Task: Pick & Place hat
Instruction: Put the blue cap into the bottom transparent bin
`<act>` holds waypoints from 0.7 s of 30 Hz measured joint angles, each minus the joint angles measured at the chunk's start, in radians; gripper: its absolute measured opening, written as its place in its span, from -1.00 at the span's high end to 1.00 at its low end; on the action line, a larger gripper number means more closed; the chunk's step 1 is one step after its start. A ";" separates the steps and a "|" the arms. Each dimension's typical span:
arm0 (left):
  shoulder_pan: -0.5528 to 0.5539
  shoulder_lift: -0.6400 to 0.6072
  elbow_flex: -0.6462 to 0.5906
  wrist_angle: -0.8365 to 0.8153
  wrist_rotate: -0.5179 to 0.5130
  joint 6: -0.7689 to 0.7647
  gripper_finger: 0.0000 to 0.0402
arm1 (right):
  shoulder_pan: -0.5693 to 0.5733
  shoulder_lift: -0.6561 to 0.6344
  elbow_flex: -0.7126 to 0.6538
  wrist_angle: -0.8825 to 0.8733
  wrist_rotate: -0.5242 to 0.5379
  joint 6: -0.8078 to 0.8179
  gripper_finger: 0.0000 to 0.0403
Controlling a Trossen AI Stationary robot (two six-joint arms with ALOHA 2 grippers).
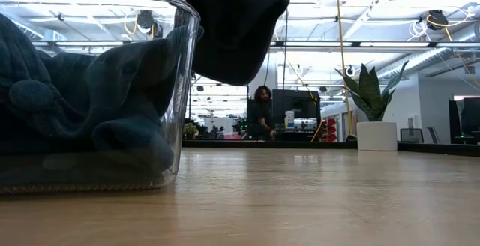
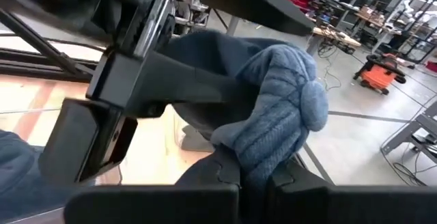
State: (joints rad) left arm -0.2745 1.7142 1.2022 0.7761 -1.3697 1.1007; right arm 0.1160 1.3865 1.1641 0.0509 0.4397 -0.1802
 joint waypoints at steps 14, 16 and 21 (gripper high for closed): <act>-0.076 -0.067 0.035 -0.051 -0.111 0.027 0.09 | 0.023 0.000 0.000 -0.019 -0.102 0.015 1.00; -0.082 -0.068 0.056 -0.094 -0.121 0.009 0.13 | 0.023 0.000 0.000 -0.019 -0.102 0.014 1.00; -0.090 -0.068 0.073 -0.209 -0.121 -0.120 0.24 | 0.023 0.000 0.000 -0.018 -0.103 0.015 1.00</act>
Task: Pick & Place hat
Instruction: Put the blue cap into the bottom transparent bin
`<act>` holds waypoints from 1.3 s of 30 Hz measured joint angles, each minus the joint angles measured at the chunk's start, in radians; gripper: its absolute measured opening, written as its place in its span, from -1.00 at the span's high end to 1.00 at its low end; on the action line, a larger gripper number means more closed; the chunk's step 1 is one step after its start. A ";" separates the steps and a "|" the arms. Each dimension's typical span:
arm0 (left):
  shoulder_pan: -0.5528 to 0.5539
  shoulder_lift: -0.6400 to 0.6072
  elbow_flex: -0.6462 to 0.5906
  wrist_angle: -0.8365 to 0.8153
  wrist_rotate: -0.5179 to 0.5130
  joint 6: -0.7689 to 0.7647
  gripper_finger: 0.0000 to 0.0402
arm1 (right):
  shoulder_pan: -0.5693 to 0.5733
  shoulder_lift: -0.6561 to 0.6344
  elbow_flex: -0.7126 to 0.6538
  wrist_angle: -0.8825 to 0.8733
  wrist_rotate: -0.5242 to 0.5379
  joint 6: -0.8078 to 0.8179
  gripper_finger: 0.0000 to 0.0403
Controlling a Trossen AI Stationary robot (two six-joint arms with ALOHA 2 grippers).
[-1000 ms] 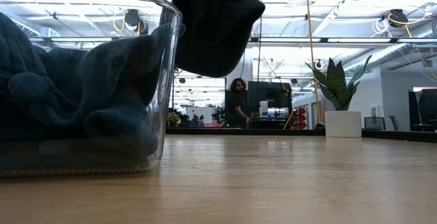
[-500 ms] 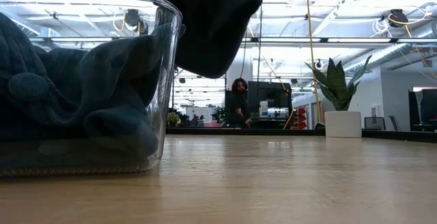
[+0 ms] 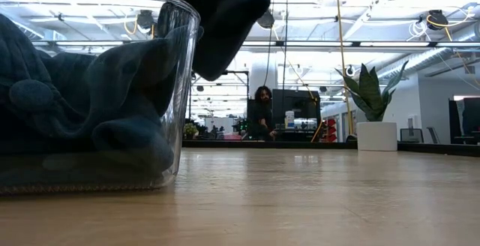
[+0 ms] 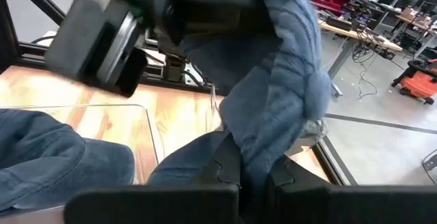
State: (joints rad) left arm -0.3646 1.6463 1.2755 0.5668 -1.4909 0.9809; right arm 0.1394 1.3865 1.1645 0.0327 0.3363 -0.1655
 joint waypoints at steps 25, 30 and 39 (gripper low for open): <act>0.062 0.000 0.295 -1.036 0.649 -0.955 0.47 | 0.021 0.000 0.000 -0.067 -0.022 -0.003 1.00; 0.106 0.000 0.316 -1.133 0.727 -1.044 0.47 | 0.034 0.000 0.000 -0.061 -0.027 -0.008 1.00; 0.146 0.000 0.316 -1.201 0.899 -1.081 0.47 | 0.033 0.002 0.000 -0.082 -0.031 -0.009 1.00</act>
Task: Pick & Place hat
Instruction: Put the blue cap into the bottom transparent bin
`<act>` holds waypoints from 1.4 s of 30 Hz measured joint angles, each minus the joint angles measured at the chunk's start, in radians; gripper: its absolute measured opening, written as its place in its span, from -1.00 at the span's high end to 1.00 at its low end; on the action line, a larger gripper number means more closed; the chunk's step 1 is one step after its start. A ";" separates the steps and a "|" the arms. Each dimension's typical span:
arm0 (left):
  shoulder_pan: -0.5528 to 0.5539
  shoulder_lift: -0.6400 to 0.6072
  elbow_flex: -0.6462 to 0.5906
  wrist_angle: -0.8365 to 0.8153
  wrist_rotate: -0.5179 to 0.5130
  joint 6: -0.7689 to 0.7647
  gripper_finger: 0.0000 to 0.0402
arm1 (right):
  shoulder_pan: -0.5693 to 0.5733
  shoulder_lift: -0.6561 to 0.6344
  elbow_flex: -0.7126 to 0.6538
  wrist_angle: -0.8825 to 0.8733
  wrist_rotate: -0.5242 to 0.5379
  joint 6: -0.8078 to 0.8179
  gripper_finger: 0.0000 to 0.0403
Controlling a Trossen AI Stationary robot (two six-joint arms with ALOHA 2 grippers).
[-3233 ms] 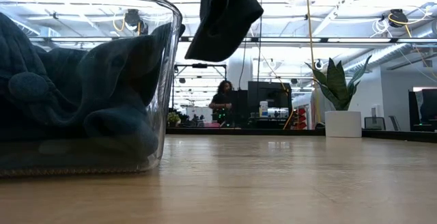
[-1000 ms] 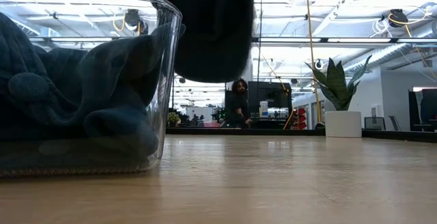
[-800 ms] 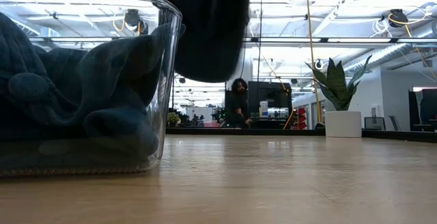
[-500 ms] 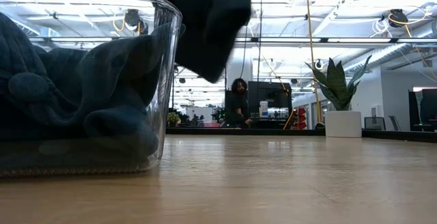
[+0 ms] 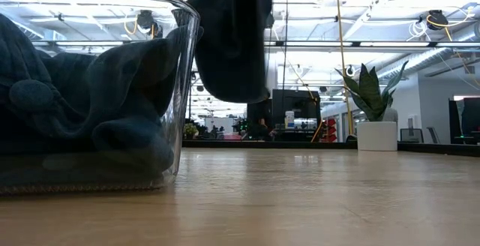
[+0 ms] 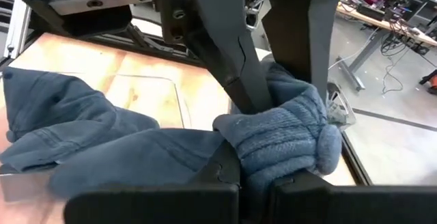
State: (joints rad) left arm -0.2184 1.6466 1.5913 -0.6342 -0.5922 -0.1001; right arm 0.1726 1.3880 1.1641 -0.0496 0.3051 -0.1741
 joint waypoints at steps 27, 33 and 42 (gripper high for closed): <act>0.015 -0.026 0.000 -0.063 0.422 -0.011 -0.37 | 0.010 -0.002 0.001 -0.067 -0.255 -0.048 1.00; 0.053 -0.019 0.000 -0.032 0.431 -0.011 -0.25 | 0.010 -0.002 0.001 -0.069 -0.258 -0.048 1.00; 0.104 -0.019 0.000 -0.066 0.462 -0.006 0.45 | 0.012 -0.002 0.001 -0.095 -0.258 -0.047 1.00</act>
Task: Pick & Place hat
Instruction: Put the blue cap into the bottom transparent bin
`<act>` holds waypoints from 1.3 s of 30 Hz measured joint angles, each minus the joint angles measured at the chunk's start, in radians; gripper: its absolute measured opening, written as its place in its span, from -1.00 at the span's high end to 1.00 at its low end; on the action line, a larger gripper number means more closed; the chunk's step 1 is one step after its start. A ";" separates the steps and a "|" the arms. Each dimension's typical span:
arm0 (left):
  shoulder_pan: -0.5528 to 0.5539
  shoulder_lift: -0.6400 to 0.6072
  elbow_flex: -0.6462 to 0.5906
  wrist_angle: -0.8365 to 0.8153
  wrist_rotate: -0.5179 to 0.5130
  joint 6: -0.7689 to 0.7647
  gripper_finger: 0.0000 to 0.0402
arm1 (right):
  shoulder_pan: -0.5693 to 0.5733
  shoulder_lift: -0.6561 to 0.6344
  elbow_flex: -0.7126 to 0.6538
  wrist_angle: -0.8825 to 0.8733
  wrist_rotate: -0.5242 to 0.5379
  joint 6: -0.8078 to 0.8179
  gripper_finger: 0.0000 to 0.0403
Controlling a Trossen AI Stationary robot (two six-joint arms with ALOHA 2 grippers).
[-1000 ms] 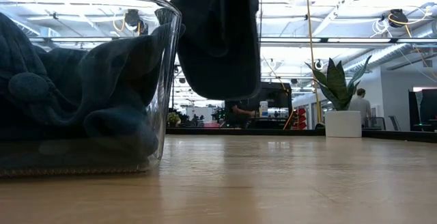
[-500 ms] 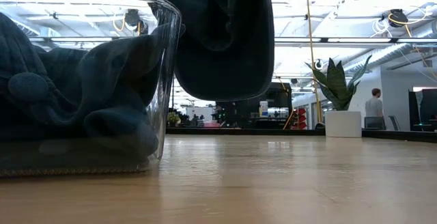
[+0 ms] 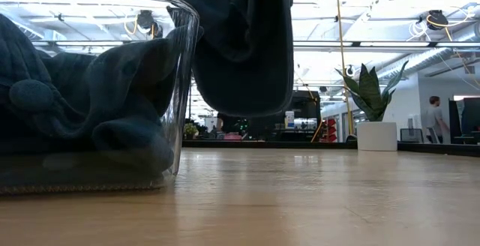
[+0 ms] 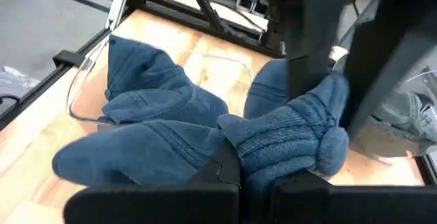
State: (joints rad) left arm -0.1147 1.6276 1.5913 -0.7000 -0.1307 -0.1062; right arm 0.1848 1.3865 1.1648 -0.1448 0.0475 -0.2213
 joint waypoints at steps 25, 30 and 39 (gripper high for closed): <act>-0.288 -0.084 -0.001 -0.116 -0.746 -0.150 0.98 | 0.001 -0.008 0.000 0.000 0.370 0.018 0.31; -0.407 -0.109 -0.001 -0.157 -0.862 -0.226 0.98 | 0.001 -0.029 0.001 0.001 0.370 0.021 0.05; -0.567 -0.129 0.000 -0.397 -0.859 -0.533 0.98 | 0.001 -0.091 0.000 -0.032 0.372 0.026 -0.07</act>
State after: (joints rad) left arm -0.6819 1.4985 1.5913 -1.0970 -0.9896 -0.6396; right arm 0.1856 1.2958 1.1652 -0.1764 0.4191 -0.1950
